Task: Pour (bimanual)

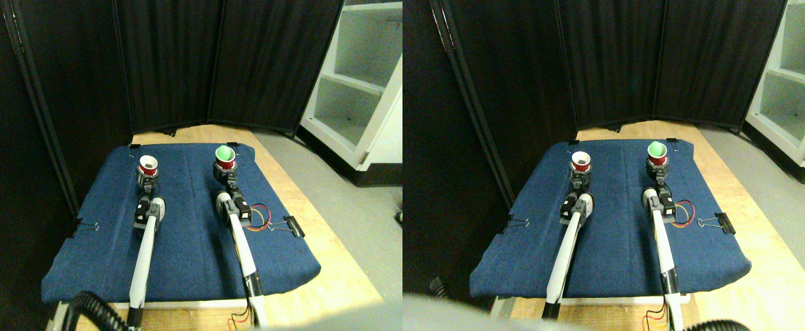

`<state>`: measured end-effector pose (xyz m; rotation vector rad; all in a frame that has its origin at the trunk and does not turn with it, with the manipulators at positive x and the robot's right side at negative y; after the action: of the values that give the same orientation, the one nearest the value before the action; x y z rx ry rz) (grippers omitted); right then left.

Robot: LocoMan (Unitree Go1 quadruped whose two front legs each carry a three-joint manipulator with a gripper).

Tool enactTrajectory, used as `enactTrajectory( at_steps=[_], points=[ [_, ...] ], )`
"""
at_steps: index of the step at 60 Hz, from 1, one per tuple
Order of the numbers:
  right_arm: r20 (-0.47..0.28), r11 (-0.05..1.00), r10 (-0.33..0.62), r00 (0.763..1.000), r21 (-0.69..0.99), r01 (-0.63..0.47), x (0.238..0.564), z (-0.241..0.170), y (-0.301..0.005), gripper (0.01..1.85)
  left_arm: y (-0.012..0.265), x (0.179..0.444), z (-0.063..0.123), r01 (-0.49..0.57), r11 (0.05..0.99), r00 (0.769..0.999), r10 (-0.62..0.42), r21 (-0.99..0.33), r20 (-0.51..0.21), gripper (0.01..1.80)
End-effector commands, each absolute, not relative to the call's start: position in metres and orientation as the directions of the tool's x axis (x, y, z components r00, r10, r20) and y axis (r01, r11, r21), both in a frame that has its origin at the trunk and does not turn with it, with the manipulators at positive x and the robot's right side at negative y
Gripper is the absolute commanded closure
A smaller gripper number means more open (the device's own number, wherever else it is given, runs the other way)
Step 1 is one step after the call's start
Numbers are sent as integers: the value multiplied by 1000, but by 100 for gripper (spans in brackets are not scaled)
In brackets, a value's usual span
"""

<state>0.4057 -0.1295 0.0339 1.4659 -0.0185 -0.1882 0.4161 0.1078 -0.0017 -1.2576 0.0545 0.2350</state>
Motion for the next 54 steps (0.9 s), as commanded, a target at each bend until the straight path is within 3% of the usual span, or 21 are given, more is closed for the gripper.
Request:
enactTrajectory(
  at_steps=[1, 4, 34, 54],
  points=[
    [-28, 85, -117, 993, 996, 38, 410, 52, -124, 153, 99, 419, 12, -163, 277, 982, 138, -947, -129, 148],
    [-22, 143, -112, 993, 989, 38, 409, 57, -122, 153, 94, 418, 15, -164, 277, 982, 133, -947, -132, 148],
    [44, 160, -20, 999, 986, -40, 415, 87, -108, 153, 55, 422, 50, -155, 256, 988, 38, -954, -150, 148],
    [54, 175, 3, 999, 983, -53, 417, 103, -101, 153, 35, 424, 63, -163, 230, 986, 4, -959, -166, 148]
  ],
)
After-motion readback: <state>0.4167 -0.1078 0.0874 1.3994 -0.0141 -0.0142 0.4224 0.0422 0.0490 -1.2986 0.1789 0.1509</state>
